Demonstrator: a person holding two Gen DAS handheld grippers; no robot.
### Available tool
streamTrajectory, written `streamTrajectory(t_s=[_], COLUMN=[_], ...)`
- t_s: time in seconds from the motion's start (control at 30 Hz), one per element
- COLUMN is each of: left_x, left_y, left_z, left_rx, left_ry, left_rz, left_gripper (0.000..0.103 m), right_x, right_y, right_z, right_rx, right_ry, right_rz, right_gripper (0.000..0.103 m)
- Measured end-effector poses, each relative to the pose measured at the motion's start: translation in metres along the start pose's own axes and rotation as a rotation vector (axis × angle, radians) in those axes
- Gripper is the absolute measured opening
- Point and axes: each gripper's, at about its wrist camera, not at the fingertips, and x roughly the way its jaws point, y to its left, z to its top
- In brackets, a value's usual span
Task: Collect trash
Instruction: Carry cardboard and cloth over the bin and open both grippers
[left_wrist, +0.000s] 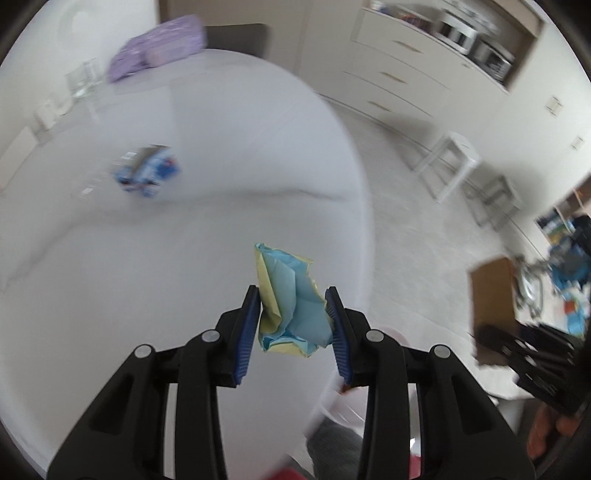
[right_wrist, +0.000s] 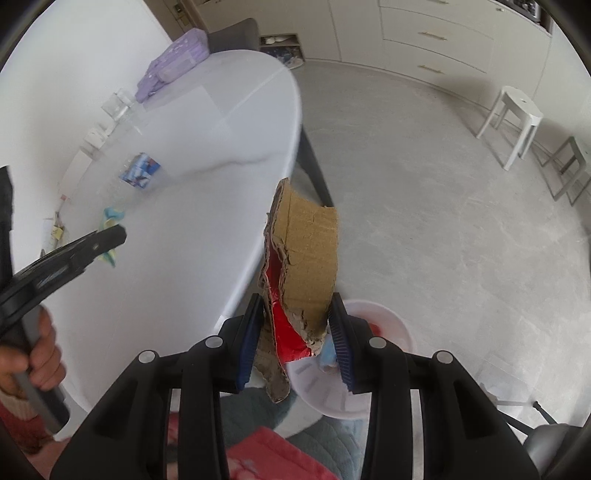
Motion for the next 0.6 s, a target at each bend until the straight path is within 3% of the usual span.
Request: streamTrajectory(t_s=[0.13, 0.23, 0.6], left_x=[-0.002, 0.005, 0.006], left_y=[-0.059, -0.093, -0.156], left_z=[-0.032, -0.047, -0.073], left_rx=[0.087, 0.140, 0.161], left_ry=[0.034, 0.072, 0.080], left_rz=[-0.066, -0.074, -0.038], left_gripper=[0.036, 0.036, 0.036], right_x=[-0.006, -0.002, 0.008], right_y=[-0.034, -0.054, -0.094], right_z=[-0.028, -0.046, -0.071], right_rx=[0.020, 0.031, -0.023], right_ry=[0.019, 0.044, 0.111], right_rz=[-0.014, -0.019, 0.042], right_gripper=[0.037, 0.037, 0.039])
